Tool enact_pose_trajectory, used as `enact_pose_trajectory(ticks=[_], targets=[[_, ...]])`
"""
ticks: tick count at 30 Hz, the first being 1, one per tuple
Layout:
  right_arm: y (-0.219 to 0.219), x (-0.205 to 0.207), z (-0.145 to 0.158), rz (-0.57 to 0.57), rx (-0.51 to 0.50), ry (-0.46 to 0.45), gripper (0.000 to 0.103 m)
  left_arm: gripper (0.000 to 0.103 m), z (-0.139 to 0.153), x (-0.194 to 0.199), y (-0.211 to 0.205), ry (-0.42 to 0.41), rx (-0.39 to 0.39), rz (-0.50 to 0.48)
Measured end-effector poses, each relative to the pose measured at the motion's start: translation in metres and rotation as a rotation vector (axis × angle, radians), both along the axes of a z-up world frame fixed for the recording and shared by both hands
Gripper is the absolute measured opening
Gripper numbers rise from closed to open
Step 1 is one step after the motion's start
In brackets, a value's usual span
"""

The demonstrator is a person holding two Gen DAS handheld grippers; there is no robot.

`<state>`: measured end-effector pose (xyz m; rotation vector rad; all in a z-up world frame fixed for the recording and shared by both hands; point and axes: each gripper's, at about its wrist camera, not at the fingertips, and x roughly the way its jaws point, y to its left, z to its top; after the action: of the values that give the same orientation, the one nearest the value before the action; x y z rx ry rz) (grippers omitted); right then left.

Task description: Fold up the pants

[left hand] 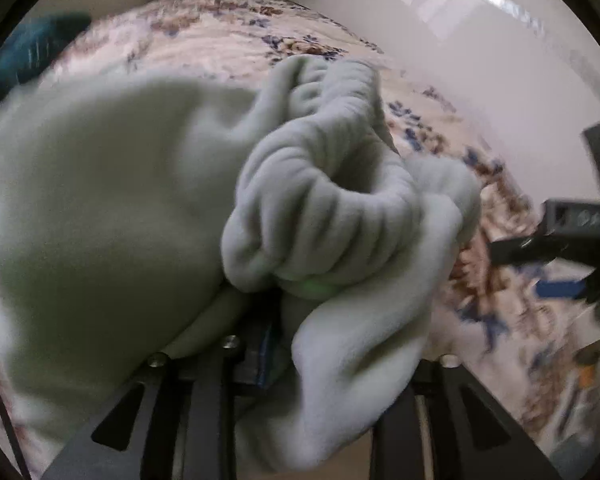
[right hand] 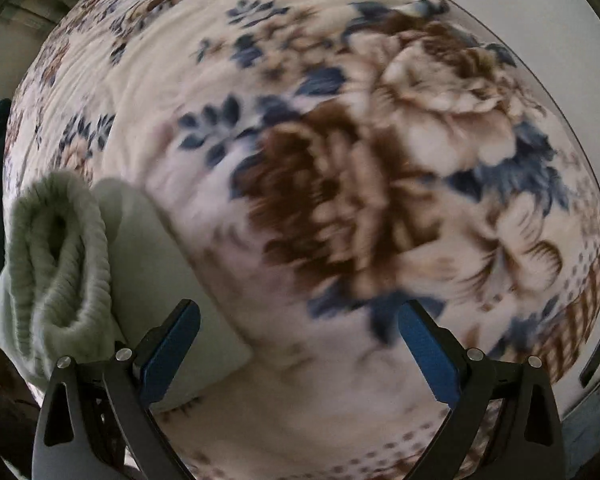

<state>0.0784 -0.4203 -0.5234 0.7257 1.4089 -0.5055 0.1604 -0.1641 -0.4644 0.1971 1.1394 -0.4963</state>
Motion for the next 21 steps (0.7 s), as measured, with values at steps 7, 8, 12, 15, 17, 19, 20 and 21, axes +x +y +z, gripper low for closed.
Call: enact_pose_trajectory(ticks=[7, 8, 12, 15, 17, 19, 20, 21], targets=[[-0.007, 0.007, 0.04, 0.113, 0.074, -0.272, 0.101, 0.09, 0.048, -0.035, 0.013, 0.004, 0.093, -0.053], [-0.003, 0.012, 0.045, 0.124, 0.095, -0.286, 0.101, 0.09, 0.055, -0.039, 0.018, 0.01, 0.088, -0.048], [0.033, 0.044, 0.06, 0.19, 0.174, -0.312, 0.101, 0.096, 0.075, -0.044, 0.055, 0.037, 0.089, 0.046], [0.07, 0.061, 0.07, 0.268, 0.237, -0.323, 0.101, 0.096, 0.085, -0.028, 0.095, 0.017, 0.09, 0.184], [0.094, 0.07, 0.075, 0.338, 0.257, -0.32, 0.101, 0.096, 0.087, -0.012, 0.132, 0.007, 0.107, 0.301], [0.115, 0.082, 0.065, 0.404, 0.286, -0.289, 0.097, 0.096, 0.077, 0.007, 0.158, 0.023, 0.121, 0.379], [0.123, 0.086, 0.055, 0.415, 0.31, -0.27, 0.096, 0.096, 0.067, 0.017, 0.169, 0.04, 0.123, 0.406], [0.129, 0.09, 0.047, 0.425, 0.337, -0.251, 0.085, 0.096, 0.059, 0.023, 0.175, 0.056, 0.116, 0.414]])
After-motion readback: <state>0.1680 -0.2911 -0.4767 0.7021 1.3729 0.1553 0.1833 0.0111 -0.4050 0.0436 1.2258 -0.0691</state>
